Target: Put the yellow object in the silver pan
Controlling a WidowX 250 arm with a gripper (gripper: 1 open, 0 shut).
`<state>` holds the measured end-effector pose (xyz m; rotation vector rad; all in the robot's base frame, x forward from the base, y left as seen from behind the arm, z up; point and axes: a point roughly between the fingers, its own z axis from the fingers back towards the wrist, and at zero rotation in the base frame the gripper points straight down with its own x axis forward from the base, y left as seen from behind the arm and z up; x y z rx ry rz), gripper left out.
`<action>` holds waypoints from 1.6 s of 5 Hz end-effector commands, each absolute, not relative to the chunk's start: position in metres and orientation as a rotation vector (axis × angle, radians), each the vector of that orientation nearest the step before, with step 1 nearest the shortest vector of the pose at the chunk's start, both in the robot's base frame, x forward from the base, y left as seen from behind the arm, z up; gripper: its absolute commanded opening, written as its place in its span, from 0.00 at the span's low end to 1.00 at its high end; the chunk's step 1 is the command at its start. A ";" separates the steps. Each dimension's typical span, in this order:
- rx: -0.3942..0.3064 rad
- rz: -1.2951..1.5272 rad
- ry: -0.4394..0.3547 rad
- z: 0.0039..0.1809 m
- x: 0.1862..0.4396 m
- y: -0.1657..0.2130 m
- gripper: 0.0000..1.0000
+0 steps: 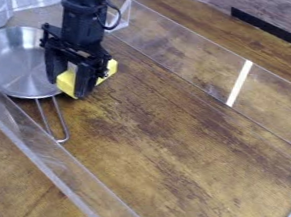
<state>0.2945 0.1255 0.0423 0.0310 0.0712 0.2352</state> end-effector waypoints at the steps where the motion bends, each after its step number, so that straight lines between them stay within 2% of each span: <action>1: 0.041 0.271 0.016 0.058 0.300 0.139 0.00; 4: 0.032 0.293 0.020 0.058 0.302 0.143 0.00; 8: 0.011 0.252 0.007 0.061 0.323 0.138 0.00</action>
